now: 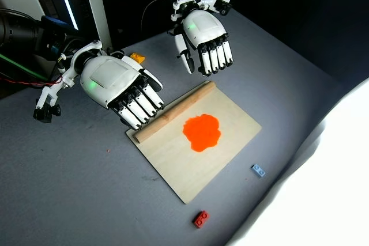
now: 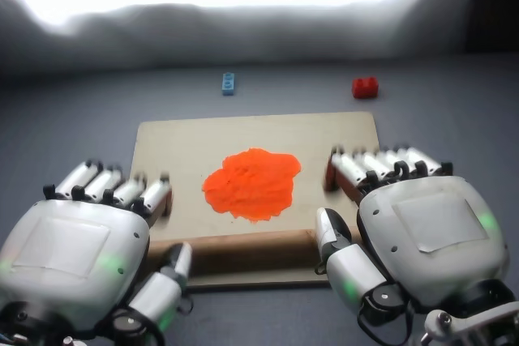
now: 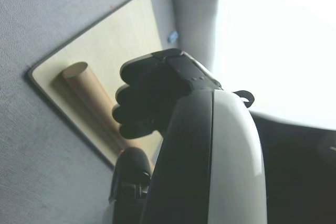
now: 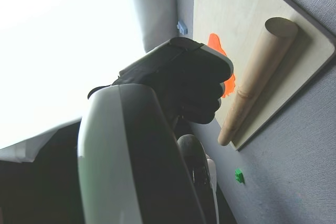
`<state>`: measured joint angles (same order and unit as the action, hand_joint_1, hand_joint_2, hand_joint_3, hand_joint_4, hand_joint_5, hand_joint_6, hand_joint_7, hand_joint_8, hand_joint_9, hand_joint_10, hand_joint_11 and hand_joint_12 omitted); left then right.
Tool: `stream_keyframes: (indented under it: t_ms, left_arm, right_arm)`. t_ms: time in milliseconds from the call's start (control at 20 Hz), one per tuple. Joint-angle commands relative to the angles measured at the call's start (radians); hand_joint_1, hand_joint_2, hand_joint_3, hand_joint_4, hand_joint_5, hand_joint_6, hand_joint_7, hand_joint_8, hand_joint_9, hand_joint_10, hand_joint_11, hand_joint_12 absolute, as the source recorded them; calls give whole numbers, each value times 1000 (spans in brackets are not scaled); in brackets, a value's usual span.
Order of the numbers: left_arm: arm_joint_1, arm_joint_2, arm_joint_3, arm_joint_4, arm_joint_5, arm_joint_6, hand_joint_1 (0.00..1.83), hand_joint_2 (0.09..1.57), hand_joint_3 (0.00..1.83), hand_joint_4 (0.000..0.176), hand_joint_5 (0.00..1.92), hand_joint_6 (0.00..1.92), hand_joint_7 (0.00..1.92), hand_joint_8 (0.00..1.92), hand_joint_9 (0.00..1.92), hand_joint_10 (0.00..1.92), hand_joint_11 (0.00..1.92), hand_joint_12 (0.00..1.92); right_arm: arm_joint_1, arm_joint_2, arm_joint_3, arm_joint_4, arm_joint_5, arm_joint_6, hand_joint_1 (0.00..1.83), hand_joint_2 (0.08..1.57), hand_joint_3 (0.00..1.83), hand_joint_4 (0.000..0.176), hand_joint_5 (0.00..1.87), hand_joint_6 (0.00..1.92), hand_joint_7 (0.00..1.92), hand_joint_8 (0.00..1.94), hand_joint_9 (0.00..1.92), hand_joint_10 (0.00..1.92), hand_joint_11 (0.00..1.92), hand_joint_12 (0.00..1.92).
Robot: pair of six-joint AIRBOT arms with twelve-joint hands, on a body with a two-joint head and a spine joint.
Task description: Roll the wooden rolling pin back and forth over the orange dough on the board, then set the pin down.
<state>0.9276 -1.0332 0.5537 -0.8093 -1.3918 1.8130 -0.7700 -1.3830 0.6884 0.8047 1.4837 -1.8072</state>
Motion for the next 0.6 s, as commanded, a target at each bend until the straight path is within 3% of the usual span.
stream_keyframes:
  t_ms: [0,250,400,550]
  left_arm:
    - [-9,-4,6,70,-101,8,0,1548,72,0,0,0,0,0,0,0,0,0]
    - [-18,-3,10,61,-101,-3,0,1546,57,0,0,0,0,0,0,0,0,0]
    - [-14,-12,18,60,-102,-19,0,1546,53,0,0,0,0,0,0,0,0,0]
    - [1,-33,35,54,-103,-51,0,1550,51,0,0,0,0,0,0,0,0,0]
  right_arm:
    - [2,1,0,-95,78,5,0,1570,86,0,152,33,150,3,134,28,0,312]
    - [1,-10,6,-68,74,23,0,1571,83,0,167,15,149,1,144,13,0,399]
    - [-1,-32,35,-66,74,24,0,1571,76,0,175,10,153,3,144,7,0,322]
    - [-8,-59,70,-66,69,24,0,1571,53,0,168,4,145,0,143,4,0,361]
